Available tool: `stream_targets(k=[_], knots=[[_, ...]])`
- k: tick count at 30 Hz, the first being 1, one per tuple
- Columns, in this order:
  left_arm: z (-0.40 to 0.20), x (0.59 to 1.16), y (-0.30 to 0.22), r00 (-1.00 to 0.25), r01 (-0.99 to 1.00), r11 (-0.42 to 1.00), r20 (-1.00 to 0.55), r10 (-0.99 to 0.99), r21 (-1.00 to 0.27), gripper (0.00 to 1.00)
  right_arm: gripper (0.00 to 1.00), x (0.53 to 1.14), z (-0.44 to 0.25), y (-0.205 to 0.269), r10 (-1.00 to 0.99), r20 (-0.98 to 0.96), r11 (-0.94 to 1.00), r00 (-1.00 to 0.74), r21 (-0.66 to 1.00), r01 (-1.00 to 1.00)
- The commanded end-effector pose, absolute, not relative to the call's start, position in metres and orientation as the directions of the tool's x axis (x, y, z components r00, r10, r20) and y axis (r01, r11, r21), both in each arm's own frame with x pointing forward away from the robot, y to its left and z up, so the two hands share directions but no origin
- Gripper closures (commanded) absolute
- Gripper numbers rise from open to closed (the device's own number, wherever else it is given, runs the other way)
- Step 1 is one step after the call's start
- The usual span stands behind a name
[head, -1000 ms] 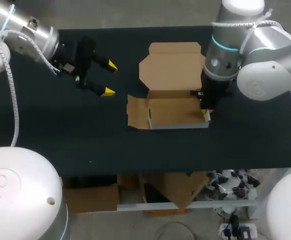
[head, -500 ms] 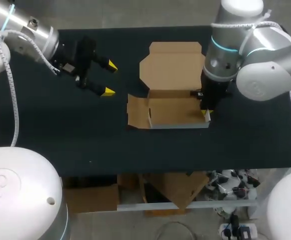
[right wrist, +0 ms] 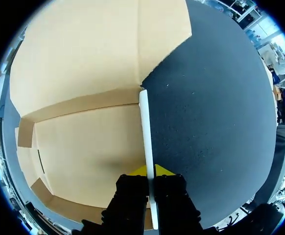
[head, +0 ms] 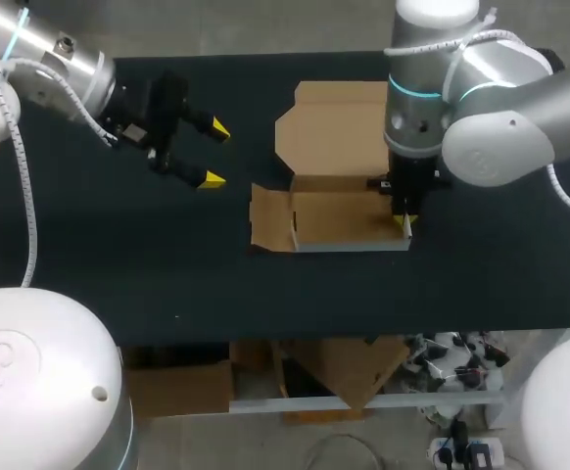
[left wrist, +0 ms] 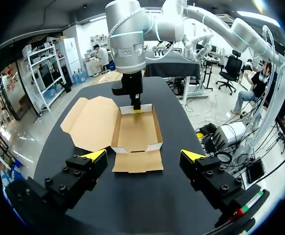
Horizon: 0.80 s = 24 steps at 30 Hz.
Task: Assemble the packaging by folding the flat box into shape, placing the metal phone stand inside, and closing the box properly
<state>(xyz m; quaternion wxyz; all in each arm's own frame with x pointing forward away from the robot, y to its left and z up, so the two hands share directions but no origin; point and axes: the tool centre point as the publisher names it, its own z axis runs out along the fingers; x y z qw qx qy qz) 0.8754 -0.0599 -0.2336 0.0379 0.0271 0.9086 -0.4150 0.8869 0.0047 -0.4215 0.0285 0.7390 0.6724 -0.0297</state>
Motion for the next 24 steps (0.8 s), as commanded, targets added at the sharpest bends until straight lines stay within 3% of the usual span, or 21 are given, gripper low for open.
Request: stream_targets(k=[1,14,24], knots=[[-0.2327,0.8751,-0.0595,-0.996,0.080,0.656,-0.090,0.019,-0.750,0.00,1.00,0.8938,-0.4252,0.0097,0.979,-0.168,-0.114,0.111,-0.008,0.993],[-0.2327,0.8751,-0.0595,-0.996,0.080,0.656,-0.090,0.019,-0.750,0.00,1.00,0.8973,-0.4243,0.0067,0.953,-0.254,-0.169,0.167,0.012,0.985],[-0.2327,0.8751,-0.0595,-0.996,0.080,0.656,-0.090,0.019,-0.750,0.00,1.00,0.8945,-0.4213,0.0045,0.991,-0.115,-0.066,0.072,0.055,0.996]])
